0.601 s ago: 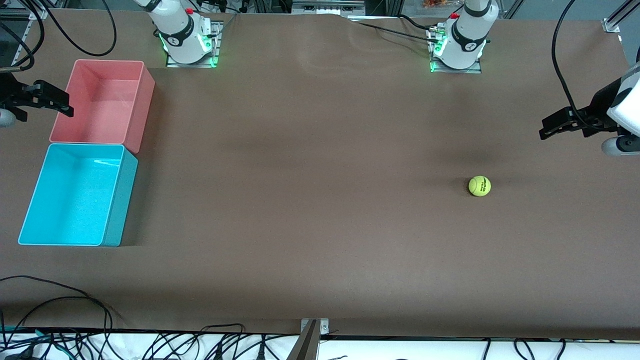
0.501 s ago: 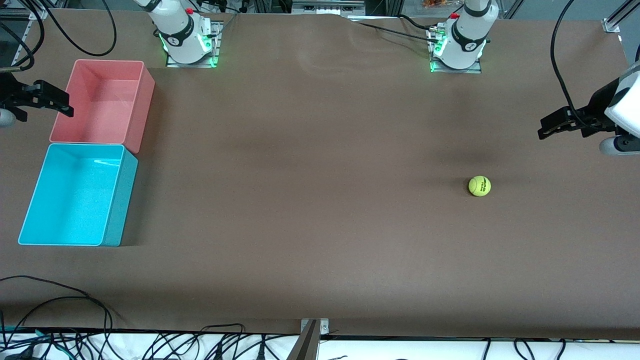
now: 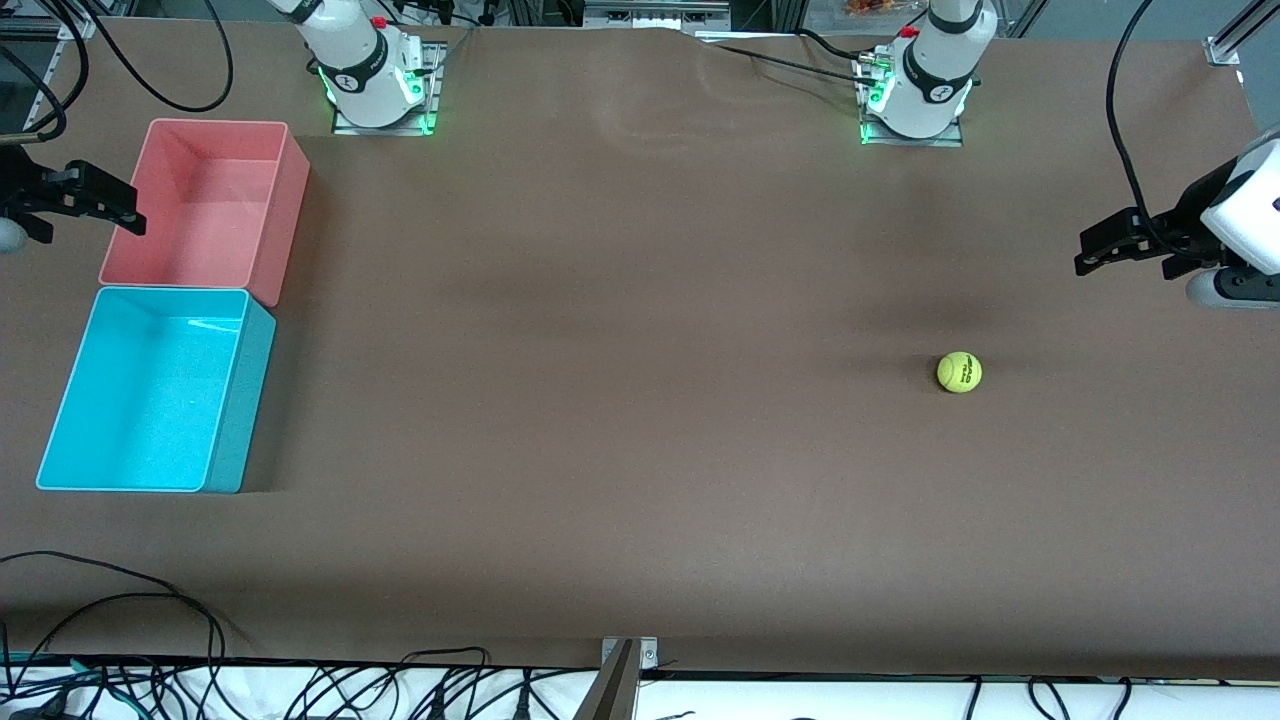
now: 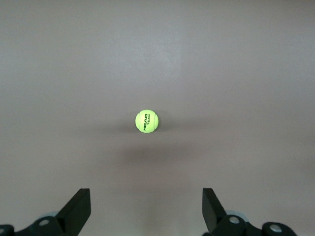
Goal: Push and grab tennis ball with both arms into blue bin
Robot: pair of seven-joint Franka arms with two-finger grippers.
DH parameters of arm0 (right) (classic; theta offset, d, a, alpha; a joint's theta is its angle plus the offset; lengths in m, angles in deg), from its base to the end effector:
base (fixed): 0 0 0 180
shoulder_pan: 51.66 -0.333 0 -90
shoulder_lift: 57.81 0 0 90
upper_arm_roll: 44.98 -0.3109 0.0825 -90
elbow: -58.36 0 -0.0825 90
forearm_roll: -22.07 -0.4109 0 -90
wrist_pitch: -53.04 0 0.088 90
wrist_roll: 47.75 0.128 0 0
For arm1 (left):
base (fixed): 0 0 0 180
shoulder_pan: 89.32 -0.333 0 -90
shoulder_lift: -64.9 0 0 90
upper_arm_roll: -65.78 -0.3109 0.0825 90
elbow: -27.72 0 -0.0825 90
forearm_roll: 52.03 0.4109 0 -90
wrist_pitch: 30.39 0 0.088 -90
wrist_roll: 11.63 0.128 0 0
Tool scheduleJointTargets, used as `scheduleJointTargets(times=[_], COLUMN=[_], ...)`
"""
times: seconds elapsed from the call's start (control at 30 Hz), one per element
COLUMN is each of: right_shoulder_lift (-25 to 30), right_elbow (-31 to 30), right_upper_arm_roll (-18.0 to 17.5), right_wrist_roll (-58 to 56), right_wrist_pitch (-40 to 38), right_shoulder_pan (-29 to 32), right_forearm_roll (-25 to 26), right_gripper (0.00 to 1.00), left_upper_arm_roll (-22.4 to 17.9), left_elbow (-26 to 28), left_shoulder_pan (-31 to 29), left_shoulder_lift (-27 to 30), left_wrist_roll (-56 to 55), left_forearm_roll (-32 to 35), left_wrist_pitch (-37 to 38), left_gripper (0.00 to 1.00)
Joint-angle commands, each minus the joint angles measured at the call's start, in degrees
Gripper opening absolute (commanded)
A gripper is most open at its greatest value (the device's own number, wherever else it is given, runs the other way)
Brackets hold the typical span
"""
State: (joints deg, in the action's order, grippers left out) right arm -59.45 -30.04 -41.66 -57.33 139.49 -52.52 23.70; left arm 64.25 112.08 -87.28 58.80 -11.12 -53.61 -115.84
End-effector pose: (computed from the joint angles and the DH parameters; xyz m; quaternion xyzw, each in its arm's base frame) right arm 0.5814 -0.0283 0.5905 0.9975 0.0616 -0.0327 0.0117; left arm 0.6030 -0.0099 0.5774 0.9989 -0.0094 -0.0437 0.0124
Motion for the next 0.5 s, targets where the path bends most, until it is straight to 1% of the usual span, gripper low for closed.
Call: scheduleJointTargets(times=[0.0,0.33,0.47], right_shoulder_lift=[0.1,0.2,0.2], right_elbow=[0.7,0.7,0.7], right_upper_arm_roll=[0.1,-0.2,-0.1], right_wrist_roll=[0.4,0.3,0.3], right_wrist_pitch=[-0.1,-0.1,-0.1], right_shoulder_pan=[0.2,0.2,0.2], right_forearm_roll=[-1.2,-1.1,-1.2], right_gripper=[1.0,1.0,1.0], left_upper_arm_roll=[-0.1,-0.1,0.0], left_elbow=[1.0,1.0,1.1], left_shoulder_pan=[-0.1,-0.1,0.4], left_shoulder_lift=[0.6,0.6,0.6], left_wrist_roll=[1.5,1.5,1.5], left_forearm_roll=[-0.3,-0.2,2.3], left_wrist_pitch=[-0.9,-0.9,-0.8], left_gripper=[1.0,1.0,1.0])
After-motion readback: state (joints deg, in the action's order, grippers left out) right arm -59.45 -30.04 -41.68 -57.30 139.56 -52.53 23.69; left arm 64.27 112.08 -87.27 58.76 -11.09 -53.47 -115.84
